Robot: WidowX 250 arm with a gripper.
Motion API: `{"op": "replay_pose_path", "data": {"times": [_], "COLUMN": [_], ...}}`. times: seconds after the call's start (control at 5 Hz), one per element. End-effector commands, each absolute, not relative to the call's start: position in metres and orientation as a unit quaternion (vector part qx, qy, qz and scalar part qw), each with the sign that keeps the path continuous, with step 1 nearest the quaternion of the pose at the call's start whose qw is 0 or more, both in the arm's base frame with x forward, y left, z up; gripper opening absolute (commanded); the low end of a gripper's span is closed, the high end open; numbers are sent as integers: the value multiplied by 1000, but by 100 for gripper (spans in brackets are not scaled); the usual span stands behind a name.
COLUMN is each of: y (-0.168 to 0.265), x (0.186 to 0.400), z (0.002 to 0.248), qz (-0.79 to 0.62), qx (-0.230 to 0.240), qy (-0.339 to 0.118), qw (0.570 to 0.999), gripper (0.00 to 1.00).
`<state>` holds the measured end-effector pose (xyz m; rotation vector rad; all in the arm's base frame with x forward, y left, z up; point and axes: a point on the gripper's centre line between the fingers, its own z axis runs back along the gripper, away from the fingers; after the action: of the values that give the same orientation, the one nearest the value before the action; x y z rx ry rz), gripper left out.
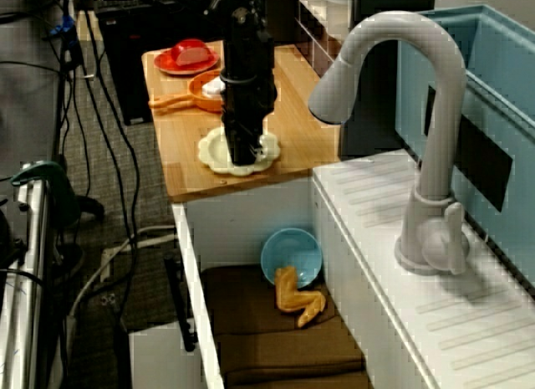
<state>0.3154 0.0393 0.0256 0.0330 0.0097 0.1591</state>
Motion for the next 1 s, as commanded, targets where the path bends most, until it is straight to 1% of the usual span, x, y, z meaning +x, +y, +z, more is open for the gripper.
{"op": "replay_pose_path", "data": {"times": [0.0,0.4,0.6,0.8], "y": [15,-2,-12,-4], "x": [312,317,316,326], "z": [36,41,42,44], "qz": [63,46,38,50], "qx": [27,31,30,13], "qy": [-17,-12,-1,18], "qw": [998,998,999,998], "gripper": [0,0,0,0]}}
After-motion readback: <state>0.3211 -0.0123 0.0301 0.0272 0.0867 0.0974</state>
